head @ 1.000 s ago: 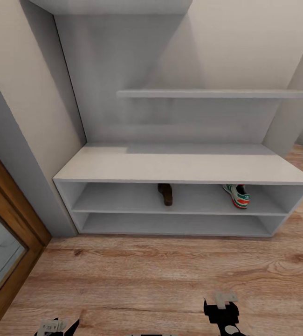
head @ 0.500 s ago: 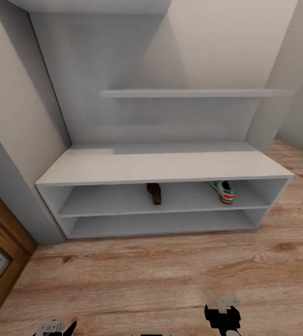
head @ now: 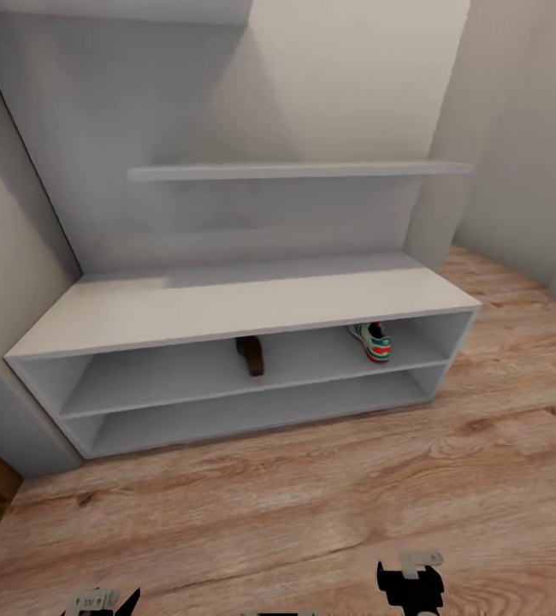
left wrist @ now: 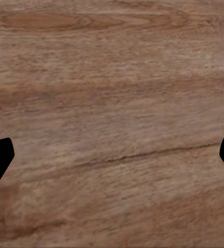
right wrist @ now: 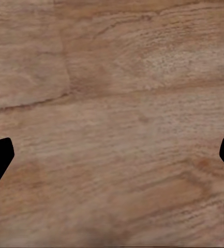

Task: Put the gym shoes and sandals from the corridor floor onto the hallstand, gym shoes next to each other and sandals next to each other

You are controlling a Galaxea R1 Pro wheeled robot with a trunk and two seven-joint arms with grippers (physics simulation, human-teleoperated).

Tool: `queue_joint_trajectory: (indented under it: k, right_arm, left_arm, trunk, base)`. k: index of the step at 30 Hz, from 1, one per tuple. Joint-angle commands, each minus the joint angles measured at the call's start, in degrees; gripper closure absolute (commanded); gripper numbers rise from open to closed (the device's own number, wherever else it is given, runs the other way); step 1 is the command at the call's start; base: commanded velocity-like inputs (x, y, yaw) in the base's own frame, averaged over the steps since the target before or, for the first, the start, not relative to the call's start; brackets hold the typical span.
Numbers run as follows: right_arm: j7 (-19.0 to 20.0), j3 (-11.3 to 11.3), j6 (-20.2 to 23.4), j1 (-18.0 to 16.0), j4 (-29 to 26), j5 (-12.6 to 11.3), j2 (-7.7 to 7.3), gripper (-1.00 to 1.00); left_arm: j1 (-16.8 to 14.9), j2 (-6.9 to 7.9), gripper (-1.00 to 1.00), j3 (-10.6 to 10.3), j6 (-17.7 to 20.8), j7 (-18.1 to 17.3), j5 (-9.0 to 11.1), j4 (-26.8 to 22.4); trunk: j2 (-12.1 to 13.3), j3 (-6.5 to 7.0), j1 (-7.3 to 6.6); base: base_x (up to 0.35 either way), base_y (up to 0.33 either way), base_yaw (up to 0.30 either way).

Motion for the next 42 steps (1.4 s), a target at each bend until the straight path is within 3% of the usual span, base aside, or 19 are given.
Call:
queue_joint_trajectory:
  k: [1, 11, 19, 25, 29, 32, 42]
  right_arm:
    - [-0.1, 0.5, -0.4, 0.0, 0.0, -0.5, -0.04, -1.0]
    - [-0.2, 0.4, -1.2, 0.1, 0.0, -0.6, -0.36, -1.0]
    - [-0.3, 0.3, -1.3, 0.1, -0.1, -0.9, -1.83, -1.0]
    - [-0.2, 0.3, -1.3, 0.1, -0.1, -3.6, -2.13, -1.0]
    - [-0.2, 0.3, -1.3, 0.1, -0.1, -7.7, -2.21, -1.0]
    - [-0.2, 0.3, -1.5, 0.1, -0.1, -9.6, -2.26, -1.0]
    - [-0.3, 0.4, -3.7, 0.1, 0.1, -10.4, -2.25, -1.0]
  left_arm:
    - [0.0, -0.02, -1.0, 0.2, 0.1, -0.5, 0.5, 0.1]
    - [0.0, -0.1, -1.0, 0.3, 0.1, -0.1, 0.5, 0.1]
    - [0.0, -0.11, -1.0, 0.3, 0.0, 1.0, 0.5, 0.1]
    - [0.0, -0.11, -1.0, 0.2, 0.0, 1.3, 0.5, 0.1]
    - [0.0, -0.11, -1.0, 0.2, 0.0, 1.4, 0.5, 0.1]
    - [0.0, -0.17, -1.0, 0.2, 0.0, 1.4, 0.5, 0.1]
    - [0.0, -0.2, -1.0, 0.2, -0.1, 1.5, 0.2, 0.2]
  trunk:
    - [0.0, -0.05, -0.01]
    - [0.0, -0.05, -0.01]
    - [0.0, -0.07, -0.01]
    - [0.0, -0.18, -0.01]
    - [0.0, -0.28, -0.01]
    - [0.0, -0.34, -0.01]
    - [0.0, -0.45, -0.01]
  base:
    - [0.0, 0.0, -0.288]
    - [0.0, 0.0, -0.29]
    - [0.0, 0.0, -0.292]
    - [0.0, 0.0, -0.292]
    - [0.0, 0.0, -0.292]
    - [0.0, 0.0, -0.291]
    - [0.0, 0.0, -0.291]
